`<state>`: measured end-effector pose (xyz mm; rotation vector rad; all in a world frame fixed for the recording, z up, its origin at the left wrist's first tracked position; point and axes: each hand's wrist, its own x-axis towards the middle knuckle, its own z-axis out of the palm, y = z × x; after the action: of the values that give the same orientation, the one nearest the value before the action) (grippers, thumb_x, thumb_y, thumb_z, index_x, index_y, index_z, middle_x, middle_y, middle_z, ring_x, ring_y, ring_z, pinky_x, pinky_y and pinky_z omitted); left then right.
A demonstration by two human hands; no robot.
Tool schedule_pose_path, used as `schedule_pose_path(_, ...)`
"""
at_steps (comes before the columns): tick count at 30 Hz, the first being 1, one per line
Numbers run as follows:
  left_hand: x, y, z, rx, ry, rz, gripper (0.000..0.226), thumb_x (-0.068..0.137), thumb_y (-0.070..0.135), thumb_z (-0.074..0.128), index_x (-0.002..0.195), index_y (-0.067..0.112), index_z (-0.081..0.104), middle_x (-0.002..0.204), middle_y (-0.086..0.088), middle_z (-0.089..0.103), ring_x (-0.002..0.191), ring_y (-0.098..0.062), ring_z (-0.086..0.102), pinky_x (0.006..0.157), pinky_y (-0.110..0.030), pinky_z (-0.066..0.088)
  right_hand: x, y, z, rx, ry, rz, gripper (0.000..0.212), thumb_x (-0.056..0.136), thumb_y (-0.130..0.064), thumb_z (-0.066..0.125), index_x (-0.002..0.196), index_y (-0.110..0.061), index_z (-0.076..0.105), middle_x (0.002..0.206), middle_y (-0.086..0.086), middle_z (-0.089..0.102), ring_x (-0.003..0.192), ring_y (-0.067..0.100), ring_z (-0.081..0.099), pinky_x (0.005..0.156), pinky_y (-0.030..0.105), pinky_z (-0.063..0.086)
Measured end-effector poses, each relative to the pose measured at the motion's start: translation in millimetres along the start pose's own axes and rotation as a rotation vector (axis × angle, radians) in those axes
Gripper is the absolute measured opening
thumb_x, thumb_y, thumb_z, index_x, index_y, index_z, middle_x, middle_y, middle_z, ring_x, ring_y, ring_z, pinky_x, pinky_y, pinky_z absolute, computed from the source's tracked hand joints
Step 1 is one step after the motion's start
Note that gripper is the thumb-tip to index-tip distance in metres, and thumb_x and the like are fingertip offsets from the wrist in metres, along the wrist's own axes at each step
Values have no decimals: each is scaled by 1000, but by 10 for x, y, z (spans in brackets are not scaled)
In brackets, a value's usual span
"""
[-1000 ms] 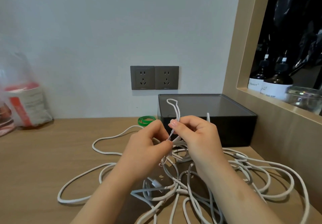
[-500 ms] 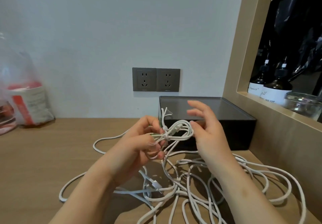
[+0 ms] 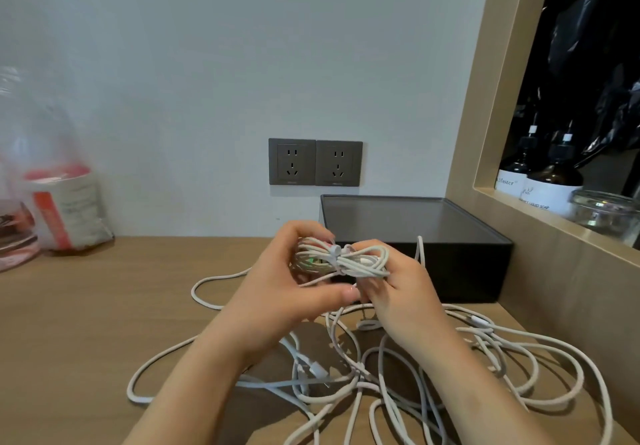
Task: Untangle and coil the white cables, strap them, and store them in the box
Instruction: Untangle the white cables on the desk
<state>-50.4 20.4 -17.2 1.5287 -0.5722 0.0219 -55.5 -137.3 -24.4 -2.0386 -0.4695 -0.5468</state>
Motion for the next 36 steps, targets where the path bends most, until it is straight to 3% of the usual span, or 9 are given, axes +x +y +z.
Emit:
schedule_pose_path(4, 23, -33, 45, 521, 178, 215, 31, 68, 31, 79, 83, 42, 54, 74, 16, 65, 72, 1, 60, 64, -10, 45, 4, -17, -18, -4, 45, 35, 32, 90, -17, 53, 75, -45, 54, 72, -21, 63, 83, -5, 56, 66, 11, 45)
schedule_pose_path(7, 30, -22, 43, 525, 179, 207, 32, 61, 60, 57, 82, 37, 50, 64, 18, 59, 64, 1, 55, 56, -10, 40, -3, -33, -6, 13, 39, 61, 32, 90, -18, 54, 74, -46, 56, 73, -22, 64, 83, -6, 56, 66, 8, 45)
schedule_pose_path(10, 38, -41, 54, 429, 210, 157, 41, 60, 67, 46, 79, 31, 53, 51, 19, 53, 47, -2, 47, 48, -17, 36, -14, -44, 10, 16, 0, 108, 29, 90, -23, 55, 74, -46, 59, 76, -22, 65, 82, -2, 59, 67, 9, 45)
schedule_pose_path(17, 97, -105, 114, 190, 458, 36, 23, 84, 40, 57, 85, 17, 58, 41, 5, 48, 36, -11, 43, 41, -28, 37, -50, -19, 123, -202, -142, 78, 22, 94, -40, 42, 85, -34, 61, 81, -1, 67, 79, 14, 62, 76, 40, 53)
schedule_pose_path(22, 104, -173, 111, 444, 516, 80, 8, 93, 30, 50, 95, 25, 44, 71, 8, 55, 60, -6, 52, 51, -13, 40, -67, -66, 140, -334, -247, -37, 25, 97, -40, 37, 91, -27, 57, 75, -7, 60, 71, 8, 56, 68, 32, 50)
schedule_pose_path(25, 97, -170, 111, 649, 483, 110, 13, 95, 28, 48, 100, 25, 37, 78, 17, 51, 69, 0, 52, 54, -13, 40, -80, -135, 135, -394, -301, -119, 21, 97, -37, 37, 82, -29, 49, 73, -11, 54, 70, 8, 53, 66, 27, 45)
schedule_pose_path(29, 109, -166, 37, 802, 403, 141, 12, 95, 31, 45, 90, 21, 41, 80, 3, 60, 76, -20, 57, 67, -37, 45, -58, -151, 58, -427, -230, -199, 23, 95, -40, 36, 87, -32, 56, 73, -17, 54, 72, 5, 54, 65, 23, 45)
schedule_pose_path(32, 85, -122, -15, 851, 265, 185, 15, 94, 31, 46, 81, 25, 42, 72, 8, 59, 70, -13, 56, 66, -32, 44, -20, -100, -74, -462, -39, -303, 35, 90, -45, 37, 95, -29, 67, 82, -16, 66, 75, 1, 59, 65, 25, 52)
schedule_pose_path(36, 41, -30, -34, 690, 87, 183, 17, 90, 27, 56, 75, 27, 50, 68, 12, 64, 64, -4, 56, 58, -19, 43, -3, -68, -257, -364, 135, -351, 20, 83, -39, 55, 83, -27, 71, 74, -14, 65, 70, 2, 58, 62, 25, 49)
